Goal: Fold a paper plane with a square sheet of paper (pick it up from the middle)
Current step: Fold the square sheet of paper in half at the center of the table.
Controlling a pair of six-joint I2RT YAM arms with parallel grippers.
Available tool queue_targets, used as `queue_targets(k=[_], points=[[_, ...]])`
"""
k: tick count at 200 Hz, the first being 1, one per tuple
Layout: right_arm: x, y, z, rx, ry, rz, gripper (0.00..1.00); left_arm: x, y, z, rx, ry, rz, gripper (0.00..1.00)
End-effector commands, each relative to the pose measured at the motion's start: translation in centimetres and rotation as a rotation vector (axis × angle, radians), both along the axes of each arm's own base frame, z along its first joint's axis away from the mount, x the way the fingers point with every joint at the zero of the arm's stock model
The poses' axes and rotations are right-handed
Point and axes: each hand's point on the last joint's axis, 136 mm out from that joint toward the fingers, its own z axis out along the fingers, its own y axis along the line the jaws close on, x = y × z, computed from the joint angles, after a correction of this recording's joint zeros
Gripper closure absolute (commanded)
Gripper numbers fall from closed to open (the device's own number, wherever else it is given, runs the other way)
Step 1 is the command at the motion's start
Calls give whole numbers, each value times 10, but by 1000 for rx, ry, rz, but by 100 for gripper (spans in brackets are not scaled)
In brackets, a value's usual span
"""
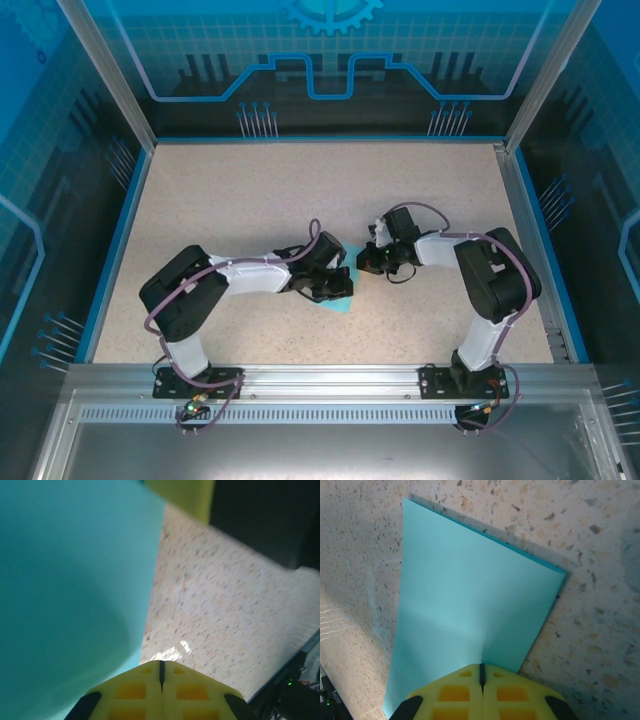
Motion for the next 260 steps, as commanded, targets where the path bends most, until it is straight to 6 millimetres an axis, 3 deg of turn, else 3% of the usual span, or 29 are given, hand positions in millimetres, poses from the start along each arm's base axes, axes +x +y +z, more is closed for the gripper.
queue_targets(k=[1,63,103,148,260], points=[[-18,-7,-27,-78,84,13,98,15,-16,6,-82,-44,-55,96],[-21,-9,-32,-88,102,10,98,19,-24,-3,-88,-59,-105,96],[-23,-12,-37,-101,115,6,99,13,-14,-27,-28,-16,-99,96],[-24,-17,-40,-129,126,-2,99,-5,-1,-43,8,28,-106,96],[-27,-23,-52,-178,162,-6,99,-65,10,-44,-7,77,-189,97]])
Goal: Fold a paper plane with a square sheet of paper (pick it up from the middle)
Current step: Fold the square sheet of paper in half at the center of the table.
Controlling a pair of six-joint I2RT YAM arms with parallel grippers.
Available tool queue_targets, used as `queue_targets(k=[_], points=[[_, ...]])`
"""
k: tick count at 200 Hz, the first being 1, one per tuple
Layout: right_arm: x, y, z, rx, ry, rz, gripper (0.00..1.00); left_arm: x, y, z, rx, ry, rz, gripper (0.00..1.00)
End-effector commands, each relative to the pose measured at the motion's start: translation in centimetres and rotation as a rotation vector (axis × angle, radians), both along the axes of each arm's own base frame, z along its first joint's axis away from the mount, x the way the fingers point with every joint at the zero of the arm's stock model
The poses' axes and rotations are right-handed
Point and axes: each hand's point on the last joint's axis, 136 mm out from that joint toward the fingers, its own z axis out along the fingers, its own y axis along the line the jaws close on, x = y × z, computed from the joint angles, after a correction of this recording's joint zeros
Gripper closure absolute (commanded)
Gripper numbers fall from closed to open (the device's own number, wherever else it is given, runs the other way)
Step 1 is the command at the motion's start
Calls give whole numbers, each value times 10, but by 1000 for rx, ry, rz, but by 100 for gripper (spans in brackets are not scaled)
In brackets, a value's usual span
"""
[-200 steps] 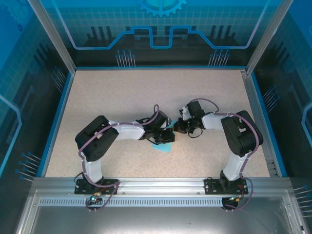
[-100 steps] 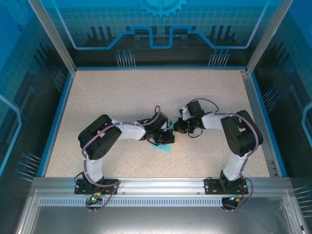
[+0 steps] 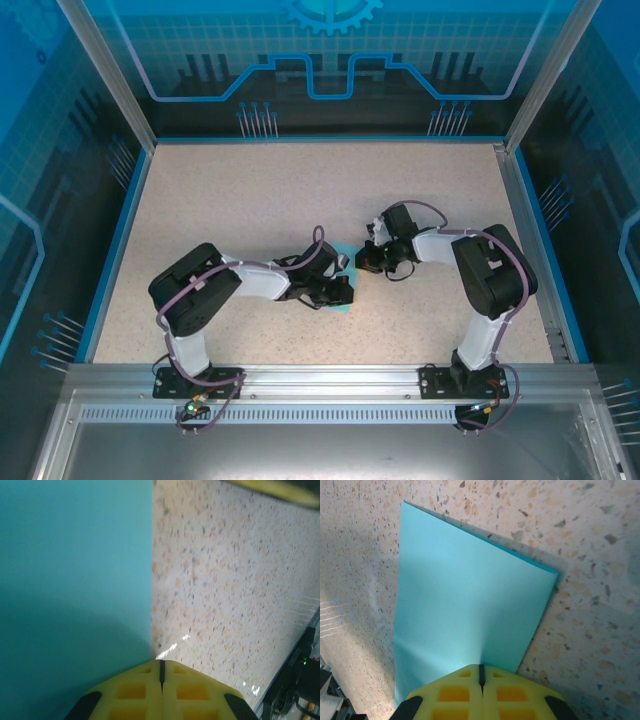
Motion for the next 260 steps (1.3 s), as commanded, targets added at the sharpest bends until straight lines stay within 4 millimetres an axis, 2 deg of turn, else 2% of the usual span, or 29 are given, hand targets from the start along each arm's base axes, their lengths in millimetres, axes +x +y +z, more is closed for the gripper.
queue_targets(k=[1,39,70,97,100,106,116,139,151,167,188,208,221,241,260], points=[[-28,-26,-50,-177,129,-16,99,-47,15,-19,70,117,-74,97],[-30,-26,-53,-182,137,-14,99,-61,21,-21,100,126,-103,97],[-29,-24,-50,-176,127,-7,99,-63,26,-21,111,123,-93,96],[-32,-16,-42,-179,105,39,99,-47,20,8,83,57,-61,94],[-24,-10,-35,-170,78,47,99,-45,20,11,81,48,-54,93],[-22,-4,-31,-168,62,65,98,-39,20,21,73,30,-33,92],[-23,2,-28,-175,49,91,98,-25,30,32,98,-5,39,90],[-31,22,-24,-178,27,176,98,-2,87,36,292,-36,262,85],[-40,33,-23,-170,15,227,98,1,109,37,319,-38,326,80],[-48,43,-19,-161,4,266,98,1,126,38,314,-21,373,70],[-42,47,4,-166,-47,245,97,-4,137,38,308,0,398,60],[-33,47,35,-169,-113,180,94,-12,137,39,272,29,407,55],[-33,46,47,-193,-138,148,90,-17,138,38,257,49,418,52],[-42,55,51,-203,-146,139,89,-24,141,36,245,72,434,48],[-51,65,45,-229,-127,145,88,-29,141,33,235,95,437,46]])
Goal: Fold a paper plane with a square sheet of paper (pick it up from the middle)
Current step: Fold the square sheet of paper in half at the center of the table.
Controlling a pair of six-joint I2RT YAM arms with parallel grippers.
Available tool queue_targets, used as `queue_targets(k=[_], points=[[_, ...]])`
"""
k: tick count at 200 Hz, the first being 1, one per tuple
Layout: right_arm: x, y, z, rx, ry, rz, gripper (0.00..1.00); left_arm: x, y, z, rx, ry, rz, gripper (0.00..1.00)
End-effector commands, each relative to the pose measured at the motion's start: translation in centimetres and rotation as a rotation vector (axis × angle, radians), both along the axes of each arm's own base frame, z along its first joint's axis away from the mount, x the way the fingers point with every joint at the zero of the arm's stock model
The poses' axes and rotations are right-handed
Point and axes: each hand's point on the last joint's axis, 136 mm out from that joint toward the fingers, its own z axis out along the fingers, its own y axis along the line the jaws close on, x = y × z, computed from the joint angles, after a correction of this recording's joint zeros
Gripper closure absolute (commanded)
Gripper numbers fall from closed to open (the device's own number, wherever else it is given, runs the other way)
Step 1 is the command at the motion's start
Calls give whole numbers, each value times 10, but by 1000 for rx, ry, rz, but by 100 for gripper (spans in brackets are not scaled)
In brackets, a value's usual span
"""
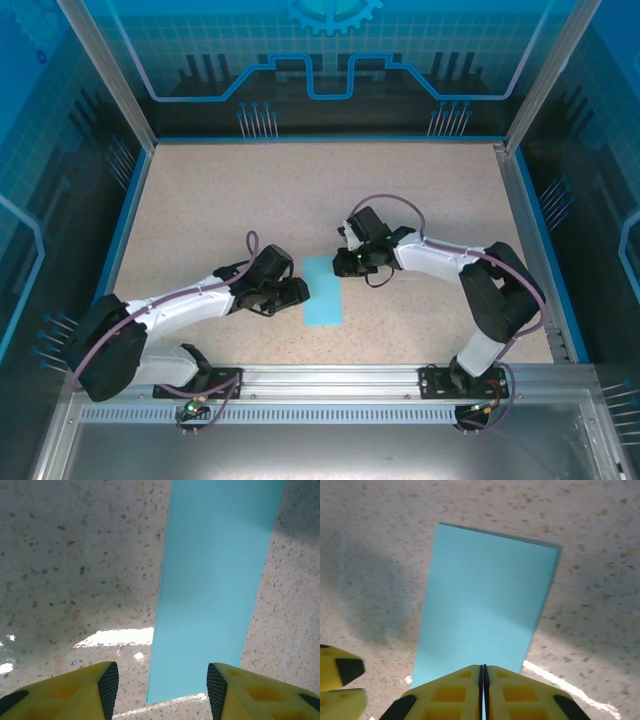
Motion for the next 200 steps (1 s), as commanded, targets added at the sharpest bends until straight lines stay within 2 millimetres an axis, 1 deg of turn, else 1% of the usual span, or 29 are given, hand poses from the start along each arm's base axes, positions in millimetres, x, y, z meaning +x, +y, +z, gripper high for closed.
queue_targets(k=[1,27,47,67,86,101,120,145,158,166,179,185,200], points=[[-15,7,-9,-67,37,-27,88,-11,3,-3,-28,54,28,46],[-28,19,-21,-91,76,-15,87,-17,-4,-6,-70,90,16,46],[-42,14,-30,-122,116,-33,87,-20,-4,-6,-74,102,18,46],[-62,9,-38,-126,164,-43,86,-22,-2,-7,-71,108,23,46],[-81,13,-44,-128,203,-26,86,-22,1,-9,-63,114,28,47],[-91,16,-52,-148,231,-20,88,-21,5,-10,-59,121,38,49],[-97,15,-65,-184,265,-55,90,-20,7,-10,-58,122,46,50],[-93,29,-72,-152,275,-89,90,-20,8,-10,-66,126,47,51],[-87,34,-70,-140,261,-100,91,-20,8,-10,-70,129,45,51],[-80,38,-62,-119,230,-108,91,-21,8,-10,-71,132,43,51],[-70,40,-45,-82,177,-117,91,-23,9,-11,-70,139,40,51],[-65,41,-34,-62,144,-120,90,-23,10,-11,-69,138,37,51],[-52,36,-13,-38,82,-135,89,-24,11,-11,-67,142,35,51]])
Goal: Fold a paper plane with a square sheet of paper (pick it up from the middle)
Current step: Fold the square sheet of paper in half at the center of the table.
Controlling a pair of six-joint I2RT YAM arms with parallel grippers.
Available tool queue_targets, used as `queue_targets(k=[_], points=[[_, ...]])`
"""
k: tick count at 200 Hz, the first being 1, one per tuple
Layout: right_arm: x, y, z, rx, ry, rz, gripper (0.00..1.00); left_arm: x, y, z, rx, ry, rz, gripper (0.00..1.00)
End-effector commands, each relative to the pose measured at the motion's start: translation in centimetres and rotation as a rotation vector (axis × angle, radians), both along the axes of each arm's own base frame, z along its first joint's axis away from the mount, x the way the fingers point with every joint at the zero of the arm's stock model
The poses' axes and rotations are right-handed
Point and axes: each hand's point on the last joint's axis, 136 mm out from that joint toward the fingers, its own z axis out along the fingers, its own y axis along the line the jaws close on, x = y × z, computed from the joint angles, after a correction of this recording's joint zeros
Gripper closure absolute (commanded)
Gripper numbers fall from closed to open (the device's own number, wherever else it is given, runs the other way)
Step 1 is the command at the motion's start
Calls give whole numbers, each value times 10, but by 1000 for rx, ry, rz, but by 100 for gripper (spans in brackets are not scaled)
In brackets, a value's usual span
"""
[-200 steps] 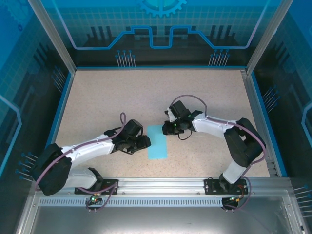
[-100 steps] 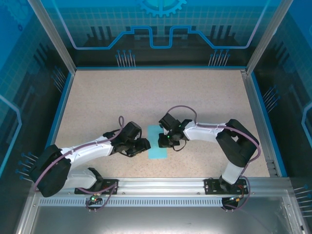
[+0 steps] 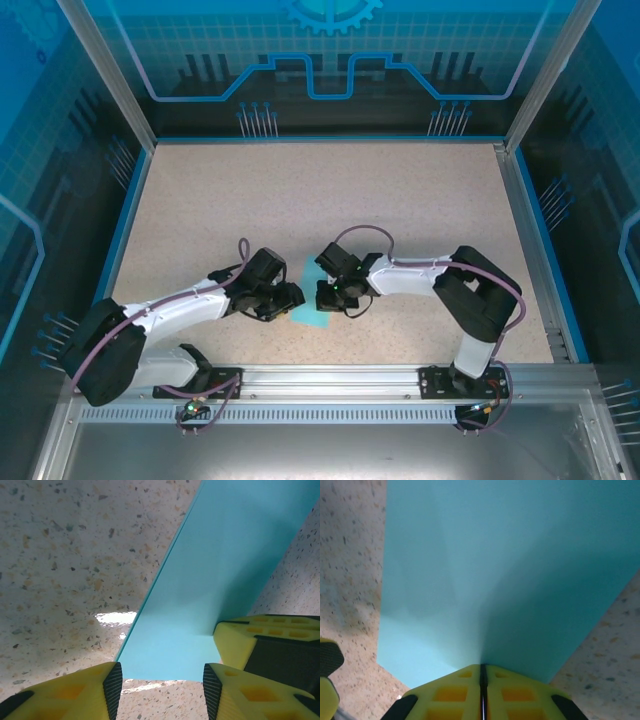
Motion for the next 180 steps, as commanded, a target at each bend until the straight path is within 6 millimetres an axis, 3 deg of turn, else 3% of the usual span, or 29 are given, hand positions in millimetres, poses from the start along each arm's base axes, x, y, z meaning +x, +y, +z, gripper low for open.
queue_targets(k=[1,28,79,108,180], points=[[21,-1,33,37,-117,-42,89,-10,5,-3,-3,34,-17,51],[44,-12,40,28,-148,-66,87,-9,6,-3,2,34,-20,51],[74,-15,18,-12,-121,-64,81,-10,1,-5,-1,61,-47,47],[79,-12,2,-5,-86,-46,75,-11,-2,-7,-3,78,-66,45],[74,-35,-27,-62,-13,-88,74,-12,-13,-4,-41,98,-124,38]])
